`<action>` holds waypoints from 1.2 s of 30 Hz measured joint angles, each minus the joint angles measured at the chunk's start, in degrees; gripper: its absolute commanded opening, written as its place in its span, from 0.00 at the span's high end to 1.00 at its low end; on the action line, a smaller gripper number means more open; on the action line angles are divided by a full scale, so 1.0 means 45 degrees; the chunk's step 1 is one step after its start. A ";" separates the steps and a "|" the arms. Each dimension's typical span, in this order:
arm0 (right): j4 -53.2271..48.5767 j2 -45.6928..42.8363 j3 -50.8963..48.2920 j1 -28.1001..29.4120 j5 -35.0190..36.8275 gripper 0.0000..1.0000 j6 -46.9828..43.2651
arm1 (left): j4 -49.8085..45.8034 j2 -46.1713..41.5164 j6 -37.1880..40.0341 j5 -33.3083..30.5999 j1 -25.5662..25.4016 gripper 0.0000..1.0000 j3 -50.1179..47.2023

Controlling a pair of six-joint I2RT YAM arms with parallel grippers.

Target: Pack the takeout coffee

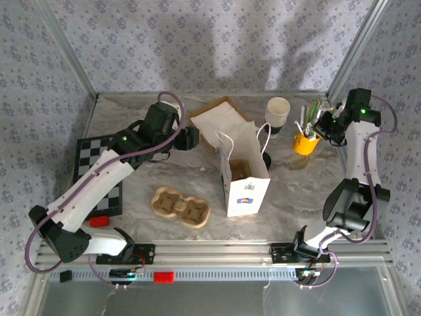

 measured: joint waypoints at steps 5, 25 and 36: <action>0.0000 -0.0287 0.0029 -0.0121 -0.0155 1.00 0.0189 | 0.0000 0.0010 -0.0005 0.0049 0.0000 0.39 0.0160; -0.0874 -0.3201 0.3444 -0.0019 -0.2691 1.00 0.1501 | -0.0267 -0.0772 -0.1656 0.0860 -0.0005 0.39 0.0267; 0.0136 -0.3483 0.5503 0.2769 -0.5008 1.00 0.3580 | -0.0243 -0.1190 -0.2210 0.0801 0.0000 0.39 -0.0287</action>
